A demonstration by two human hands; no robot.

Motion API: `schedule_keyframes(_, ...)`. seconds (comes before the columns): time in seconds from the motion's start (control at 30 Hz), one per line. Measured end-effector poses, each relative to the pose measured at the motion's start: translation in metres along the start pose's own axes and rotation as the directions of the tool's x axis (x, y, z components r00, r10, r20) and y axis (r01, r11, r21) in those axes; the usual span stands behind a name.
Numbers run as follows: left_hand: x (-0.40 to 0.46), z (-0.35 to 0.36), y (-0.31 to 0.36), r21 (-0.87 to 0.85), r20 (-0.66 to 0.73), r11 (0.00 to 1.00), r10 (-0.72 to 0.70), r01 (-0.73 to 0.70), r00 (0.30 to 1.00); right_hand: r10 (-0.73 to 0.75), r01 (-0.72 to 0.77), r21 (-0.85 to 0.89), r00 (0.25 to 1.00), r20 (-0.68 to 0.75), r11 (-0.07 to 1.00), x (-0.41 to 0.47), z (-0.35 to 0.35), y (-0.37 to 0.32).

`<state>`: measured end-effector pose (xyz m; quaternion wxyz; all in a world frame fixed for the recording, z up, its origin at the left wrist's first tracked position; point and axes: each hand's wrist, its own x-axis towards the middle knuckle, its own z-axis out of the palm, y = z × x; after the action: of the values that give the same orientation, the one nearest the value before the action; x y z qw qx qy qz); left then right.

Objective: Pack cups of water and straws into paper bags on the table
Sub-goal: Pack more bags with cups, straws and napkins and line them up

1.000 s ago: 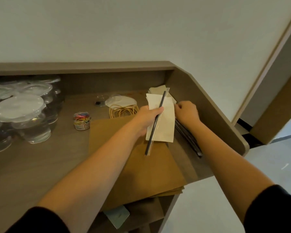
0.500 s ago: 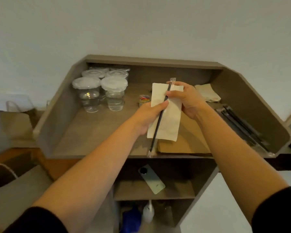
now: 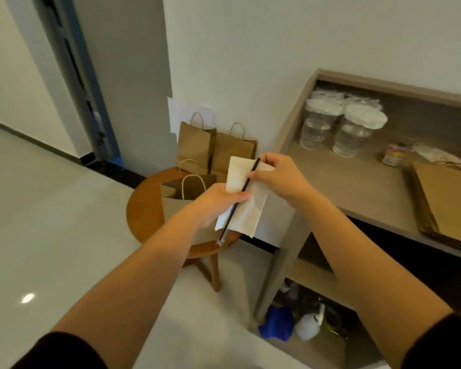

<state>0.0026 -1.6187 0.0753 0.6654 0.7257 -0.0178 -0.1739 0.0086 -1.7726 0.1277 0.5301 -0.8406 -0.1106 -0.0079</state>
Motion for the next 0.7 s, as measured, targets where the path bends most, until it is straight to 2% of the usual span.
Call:
schedule_keyframes(0.17, 0.007, -0.068, -0.029, 0.094, -0.163, 0.992, -0.071, 0.087, 0.984, -0.099, 0.095, -0.130, 0.995, -0.023, 0.987, 0.041, 0.066, 0.003)
schedule_keyframes(0.27, 0.023, -0.109, -0.044, 0.156, -0.268, 0.977, -0.097, 0.143, 0.959, -0.171, 0.143, -0.224, 0.979, -0.112, 0.964, 0.072, 0.085, 0.014)
schedule_keyframes(0.4, 0.060, -0.149, -0.050, 0.202, -0.358, 0.964, -0.089, 0.170, 0.930, -0.177, 0.129, -0.188, 0.948, -0.264, 0.974, 0.121, 0.095, 0.036)
schedule_keyframes(0.53, 0.108, -0.174, -0.044, 0.407, -0.343, 0.895, -0.037, 0.184, 0.939, -0.053, 0.034, -0.062, 0.935, -0.350, 0.998, 0.165, 0.100, 0.053)
schedule_keyframes(0.7, 0.159, -0.187, -0.044, 0.513, -0.266, 0.845, -0.013, 0.153, 0.964, 0.022, -0.036, -0.044, 0.954, -0.301, 0.998, 0.197, 0.108, 0.077)
